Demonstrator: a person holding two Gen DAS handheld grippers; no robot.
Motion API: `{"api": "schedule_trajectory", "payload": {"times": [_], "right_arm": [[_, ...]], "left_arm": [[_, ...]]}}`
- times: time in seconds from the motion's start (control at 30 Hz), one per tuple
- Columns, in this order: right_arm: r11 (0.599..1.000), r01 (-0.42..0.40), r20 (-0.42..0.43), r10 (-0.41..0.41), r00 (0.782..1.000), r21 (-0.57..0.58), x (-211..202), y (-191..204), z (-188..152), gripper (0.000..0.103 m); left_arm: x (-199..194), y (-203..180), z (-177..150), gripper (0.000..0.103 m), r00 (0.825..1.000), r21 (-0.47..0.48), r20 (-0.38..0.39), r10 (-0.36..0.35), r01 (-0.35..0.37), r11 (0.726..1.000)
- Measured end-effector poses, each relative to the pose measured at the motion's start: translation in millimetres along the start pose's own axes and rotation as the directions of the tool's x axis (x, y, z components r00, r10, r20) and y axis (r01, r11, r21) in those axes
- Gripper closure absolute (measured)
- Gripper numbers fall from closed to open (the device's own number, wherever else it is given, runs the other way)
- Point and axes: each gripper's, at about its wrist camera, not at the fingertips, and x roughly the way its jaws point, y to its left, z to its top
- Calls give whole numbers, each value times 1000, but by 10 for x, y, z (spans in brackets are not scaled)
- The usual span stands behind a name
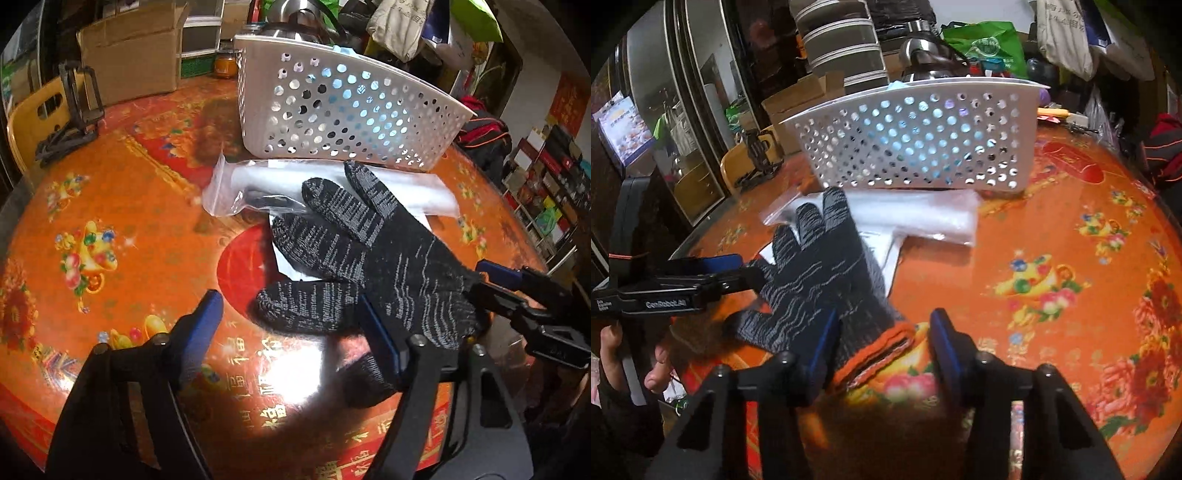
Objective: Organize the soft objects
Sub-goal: 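Close both grippers on the black knit glove with orange cuff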
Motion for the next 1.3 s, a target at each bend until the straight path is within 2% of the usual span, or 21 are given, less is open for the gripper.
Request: {"api": "schedule_trajectory", "payload": {"times": [0.1, 0.3, 0.37, 0.43, 0.5, 0.57, 0.63, 0.87, 1.1, 1.3], "right_arm": [[1000, 6, -5, -6, 1000, -12, 20, 38, 0, 59], [999, 19, -6, -19, 1000, -38, -9, 90, -63, 61], [999, 20, -9, -21, 1000, -47, 6, 95, -85, 61], [999, 7, -14, -8, 1000, -38, 20, 57, -87, 62], [999, 0, -12, 0, 1000, -34, 20, 38, -86, 64], [999, 5, -10, -5, 1000, -46, 25, 51, -89, 66], [999, 3, -8, -4, 1000, -52, 26, 56, -92, 69], [998, -2, 19, 3, 1000, -61, 0, 70, -86, 90], [995, 20, 59, -15, 998, -93, -89, 158, -88, 92], [992, 53, 132, -38, 991, -110, -305, 208, -22, 92]], "left_arm": [[-14, -45, -17, 35, 1000, -1, 10, -19, 19, 1000], [45, -174, -17, 38, 999, 40, 31, 7, -9, 999], [47, -199, -17, 53, 999, 44, 37, 6, -8, 999], [46, -194, -16, 58, 999, 37, 42, 8, -9, 999], [47, -161, -13, 71, 999, 32, 46, 1, -2, 999], [38, -134, -22, 86, 998, 16, 40, -48, 47, 999], [32, -148, -42, 89, 997, 19, 42, -57, 56, 998], [-42, -172, -107, 90, 996, 22, 69, -64, 62, 998], [-210, -167, -102, 91, 990, 17, 118, -79, 77, 997], [-478, -266, -46, 91, 979, 45, 180, -100, 94, 995]]}}
